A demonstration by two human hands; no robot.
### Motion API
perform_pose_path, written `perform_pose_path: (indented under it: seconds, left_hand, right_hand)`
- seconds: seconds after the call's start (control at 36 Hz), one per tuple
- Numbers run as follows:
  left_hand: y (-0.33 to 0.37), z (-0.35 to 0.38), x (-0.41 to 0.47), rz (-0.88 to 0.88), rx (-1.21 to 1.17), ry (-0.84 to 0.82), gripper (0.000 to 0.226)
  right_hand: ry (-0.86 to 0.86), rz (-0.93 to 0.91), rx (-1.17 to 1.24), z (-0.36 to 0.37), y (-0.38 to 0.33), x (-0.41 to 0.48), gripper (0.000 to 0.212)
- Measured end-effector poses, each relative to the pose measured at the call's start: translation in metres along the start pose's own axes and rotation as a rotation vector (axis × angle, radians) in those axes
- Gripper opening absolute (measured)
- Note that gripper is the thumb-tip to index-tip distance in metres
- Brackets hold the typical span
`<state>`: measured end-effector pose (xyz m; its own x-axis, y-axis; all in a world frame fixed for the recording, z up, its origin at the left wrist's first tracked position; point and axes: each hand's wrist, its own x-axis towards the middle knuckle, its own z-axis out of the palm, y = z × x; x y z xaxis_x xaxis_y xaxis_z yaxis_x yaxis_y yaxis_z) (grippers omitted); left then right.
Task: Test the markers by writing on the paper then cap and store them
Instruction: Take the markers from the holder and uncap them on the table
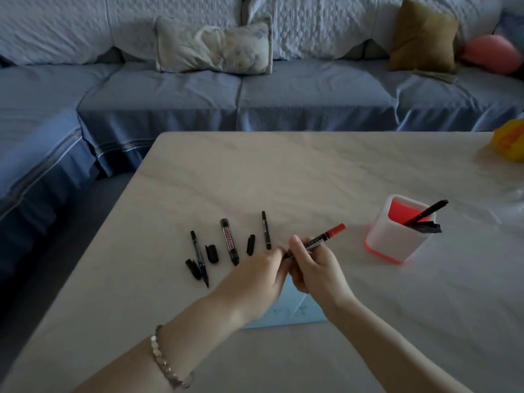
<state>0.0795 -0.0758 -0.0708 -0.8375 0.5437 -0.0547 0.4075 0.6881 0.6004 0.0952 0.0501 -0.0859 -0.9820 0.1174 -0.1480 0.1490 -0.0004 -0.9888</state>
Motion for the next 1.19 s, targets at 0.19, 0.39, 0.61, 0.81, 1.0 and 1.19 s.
perform_pose_path:
  seconds: [0.19,0.39,0.61,0.81,1.0,1.19]
  left_hand:
    - [0.003,0.003,-0.005,0.036,-0.025,0.103,0.022]
    - [0.007,-0.004,-0.01,-0.018,-0.265,0.013,0.02]
    - [-0.013,-0.009,-0.007,-0.294,-0.422,-0.135,0.018]
    - [-0.031,-0.004,0.021,-0.34,-0.55,0.036,0.008]
    - [-0.033,0.006,0.081,-0.302,-0.279,0.176,0.014]
    - [-0.037,0.034,0.122,-0.369,-0.142,0.044,0.013]
  right_hand:
    - [0.145,0.013,0.045,0.011,-0.001,-0.003,0.05]
    - [0.068,-0.07,0.105,0.002,-0.005,-0.007,0.039]
    - [0.253,0.051,0.073,-0.033,-0.012,0.011,0.038]
    - [0.056,0.431,0.309,-0.076,-0.01,0.029,0.029]
    - [-0.079,0.469,0.009,-0.09,-0.005,0.052,0.018]
    - [-0.164,0.407,-0.487,-0.079,0.018,0.088,0.009]
